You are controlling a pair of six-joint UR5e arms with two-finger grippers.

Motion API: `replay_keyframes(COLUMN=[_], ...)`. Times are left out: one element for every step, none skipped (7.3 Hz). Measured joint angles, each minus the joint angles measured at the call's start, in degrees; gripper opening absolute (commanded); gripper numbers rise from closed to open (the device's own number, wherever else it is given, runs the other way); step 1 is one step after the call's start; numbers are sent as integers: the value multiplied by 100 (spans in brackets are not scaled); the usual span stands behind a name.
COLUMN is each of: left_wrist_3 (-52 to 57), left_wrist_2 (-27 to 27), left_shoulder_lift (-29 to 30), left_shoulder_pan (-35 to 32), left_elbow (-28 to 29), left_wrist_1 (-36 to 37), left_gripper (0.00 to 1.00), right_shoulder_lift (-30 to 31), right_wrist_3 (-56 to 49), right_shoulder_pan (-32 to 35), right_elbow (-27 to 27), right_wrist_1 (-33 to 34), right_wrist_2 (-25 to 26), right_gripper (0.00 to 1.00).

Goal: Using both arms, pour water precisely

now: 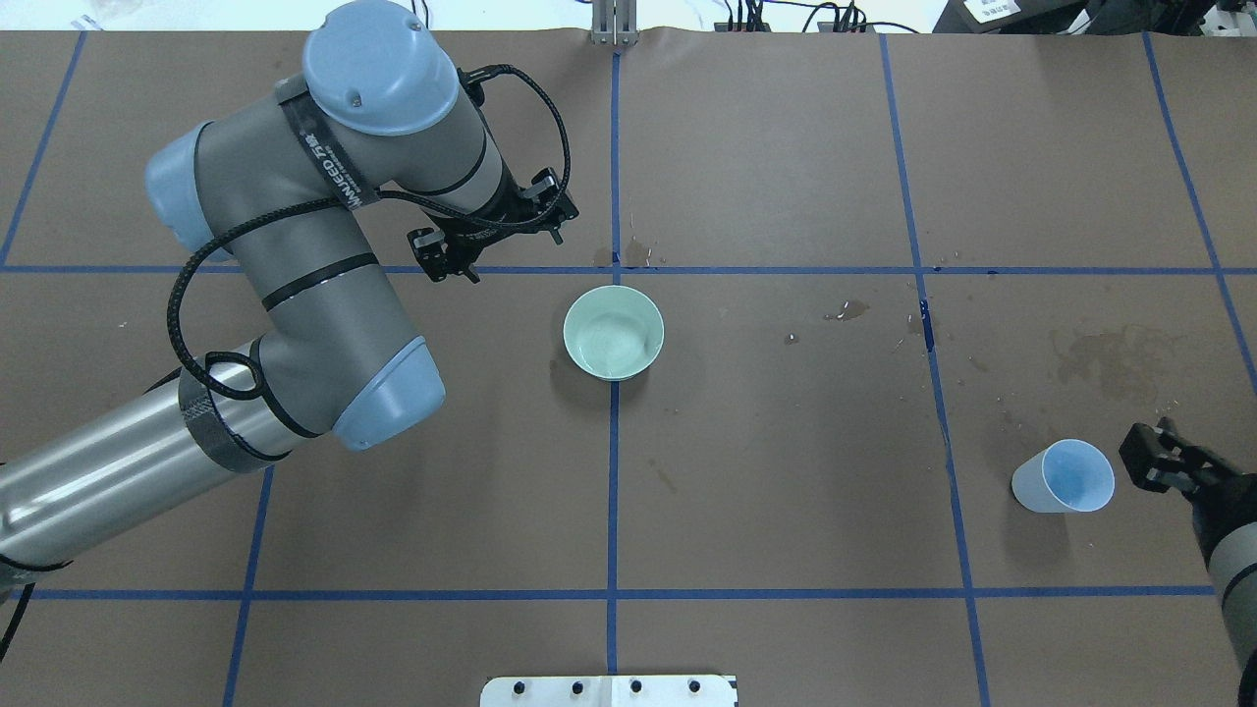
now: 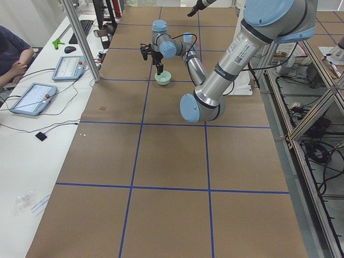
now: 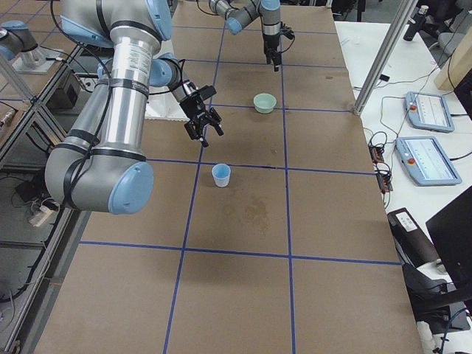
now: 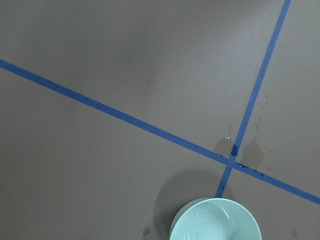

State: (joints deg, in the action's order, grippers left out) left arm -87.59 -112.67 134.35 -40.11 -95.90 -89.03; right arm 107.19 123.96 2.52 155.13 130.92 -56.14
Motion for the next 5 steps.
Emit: replay_keyframes(left_wrist_3=[6,10,13,13,14], left_wrist_2=[-2,-6,-10,-14,-16], left_shoulder_lift=[2,1,0,1,2], left_shoulder_pan=[-9,-11,-14,-14,-15], left_elbow=[0,1,1,1,1], left_wrist_1=[0,0,0,0,0], left_gripper=[100,100,100,100,100], right_shoulder_lift=[-316,-694,-1102,-1371,-1502], right_wrist_3=[643,1142,1561,1937,2193], right_shoulder_pan=[-419,-730,-945,-1104,-1202], right_elbow=[-55,-124,-281,-559,-887], right_wrist_1=[695,1403,1987,2292,2405], right_wrist_2=[113,154,170,194,244], right_gripper=[100,99,99,99,99])
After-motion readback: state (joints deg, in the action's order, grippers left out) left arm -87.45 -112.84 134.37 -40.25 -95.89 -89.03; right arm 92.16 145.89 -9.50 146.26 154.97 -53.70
